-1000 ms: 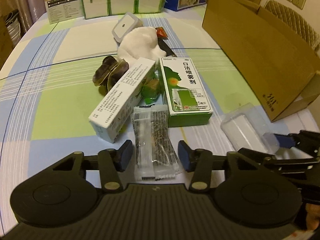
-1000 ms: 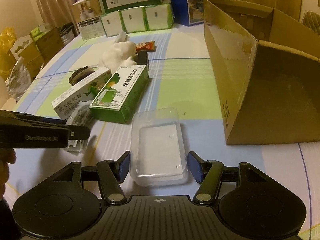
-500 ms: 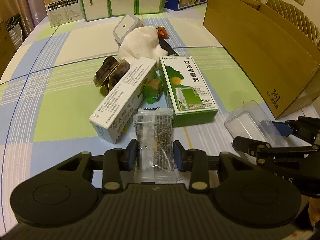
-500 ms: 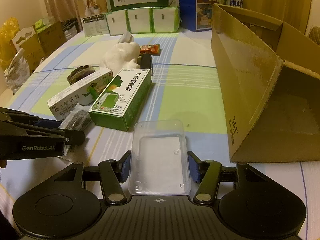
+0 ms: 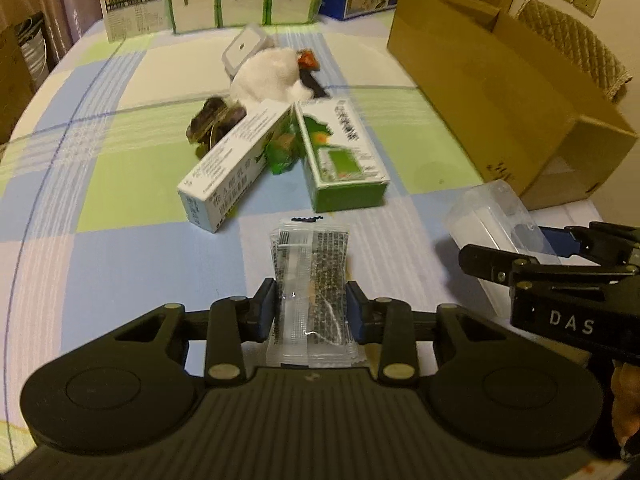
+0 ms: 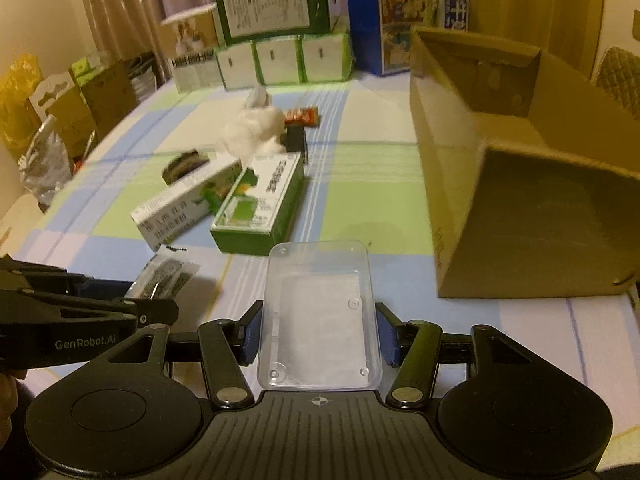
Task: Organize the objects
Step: 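Carry both held items into cardboard box and open both grippers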
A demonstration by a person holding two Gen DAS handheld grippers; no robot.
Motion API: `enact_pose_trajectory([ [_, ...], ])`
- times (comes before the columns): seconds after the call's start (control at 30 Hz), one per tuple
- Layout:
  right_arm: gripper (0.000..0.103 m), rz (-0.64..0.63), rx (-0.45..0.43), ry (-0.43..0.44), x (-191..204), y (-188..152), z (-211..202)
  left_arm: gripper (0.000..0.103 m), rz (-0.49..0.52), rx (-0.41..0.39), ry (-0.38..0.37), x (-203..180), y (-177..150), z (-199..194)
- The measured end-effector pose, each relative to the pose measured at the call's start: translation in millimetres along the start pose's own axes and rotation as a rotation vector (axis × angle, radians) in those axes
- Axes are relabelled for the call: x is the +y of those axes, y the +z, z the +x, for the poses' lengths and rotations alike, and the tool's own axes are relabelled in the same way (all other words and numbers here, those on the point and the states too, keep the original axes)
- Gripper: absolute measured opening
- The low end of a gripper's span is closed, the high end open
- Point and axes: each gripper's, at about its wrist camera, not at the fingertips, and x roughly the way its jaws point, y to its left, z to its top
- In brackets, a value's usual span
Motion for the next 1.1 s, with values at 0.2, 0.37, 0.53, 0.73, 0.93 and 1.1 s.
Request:
enact_pose_trajectory([
  [0.2, 0.053, 0.003, -0.078, -0.005, -6, 16, -49, 0.031, 0.058, -0.080, -0.018, -23, 19, -42],
  [0.37, 0.053, 0.015, -0.171, -0.034, -31, 42, -93, 0.031, 0.117, -0.160, -0.061, -56, 54, -70],
  [0.53, 0.053, 0.050, -0.262, -0.101, -81, 74, -115, 0.031, 0.159, -0.211, -0.142, -104, 95, -75],
  [0.73, 0.053, 0.104, -0.272, -0.152, -149, 106, -104, 0.031, 0.209, -0.203, -0.199, -157, 136, -49],
  [0.93, 0.053, 0.167, -0.243, -0.141, -191, 119, -79, 0.031, 0.256, -0.181, -0.209, -186, 161, -13],
  [1.1, 0.053, 0.192, -0.231, -0.140, -208, 118, -69, 0.031, 0.268, -0.168, -0.213, -198, 171, 11],
])
